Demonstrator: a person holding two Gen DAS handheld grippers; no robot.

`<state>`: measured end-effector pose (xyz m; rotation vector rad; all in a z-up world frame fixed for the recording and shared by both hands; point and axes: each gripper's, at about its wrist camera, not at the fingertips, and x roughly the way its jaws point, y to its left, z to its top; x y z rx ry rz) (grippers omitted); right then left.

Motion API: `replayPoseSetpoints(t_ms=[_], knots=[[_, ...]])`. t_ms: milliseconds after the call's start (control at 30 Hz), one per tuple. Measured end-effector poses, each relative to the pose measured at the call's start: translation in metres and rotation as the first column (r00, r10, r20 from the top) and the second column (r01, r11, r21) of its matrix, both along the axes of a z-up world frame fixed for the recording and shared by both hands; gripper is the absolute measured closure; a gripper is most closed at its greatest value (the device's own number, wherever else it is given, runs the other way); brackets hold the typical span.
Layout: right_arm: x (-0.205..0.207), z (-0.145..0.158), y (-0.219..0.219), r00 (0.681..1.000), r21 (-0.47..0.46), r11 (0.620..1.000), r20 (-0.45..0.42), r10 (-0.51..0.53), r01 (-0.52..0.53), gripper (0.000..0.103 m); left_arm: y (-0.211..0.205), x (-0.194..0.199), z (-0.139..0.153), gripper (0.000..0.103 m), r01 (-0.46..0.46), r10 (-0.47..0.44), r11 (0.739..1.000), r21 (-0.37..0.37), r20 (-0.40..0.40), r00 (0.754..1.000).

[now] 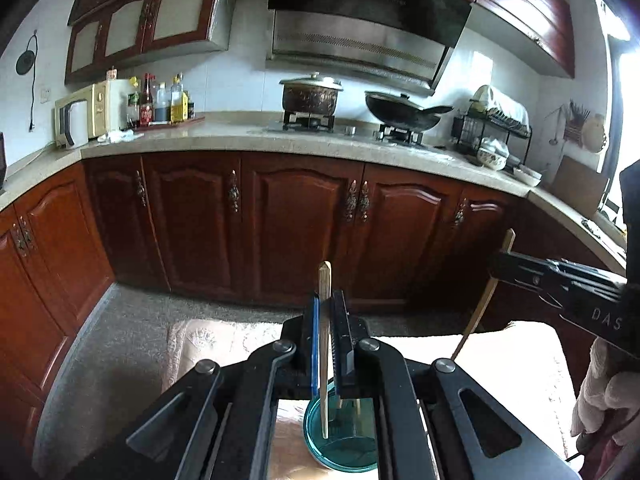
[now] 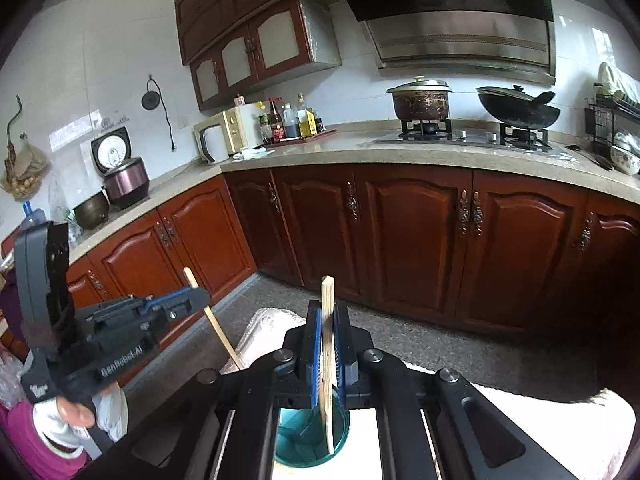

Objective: Organize utensils
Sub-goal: 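Lift both chopsticks upright and carry them over the floral cup, then drop the chopsticks into the cup, opening the left tool while the right opens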

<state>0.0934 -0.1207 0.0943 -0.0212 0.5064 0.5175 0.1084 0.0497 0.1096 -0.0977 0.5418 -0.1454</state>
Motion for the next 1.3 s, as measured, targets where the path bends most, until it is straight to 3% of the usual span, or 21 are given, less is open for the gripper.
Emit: replayPoseSetpoints(t_ms=[333, 867, 1300], knots=[[0.036, -0.039, 0.016, 0.997, -0.008, 1.000, -0.080, 0.013, -0.014, 0.096, -0.004, 0.016, -0.032, 0.098, -0.003, 0.004, 1.000, 0.029, -0.061, 0.998], [0.056, -0.102, 0.019, 0.977, -0.037, 0.999, -0.210, 0.024, -0.032, 0.096, -0.016, 0.024, -0.071, 0.098, 0.019, -0.013, 0.999, 0.039, -0.137, 0.990], [0.069, -0.116, 0.014, 0.967, 0.017, 1.000, -0.253, 0.024, -0.021, 0.092, -0.009, 0.034, -0.082, 0.098, 0.005, -0.007, 1.000, -0.009, -0.189, 0.982]])
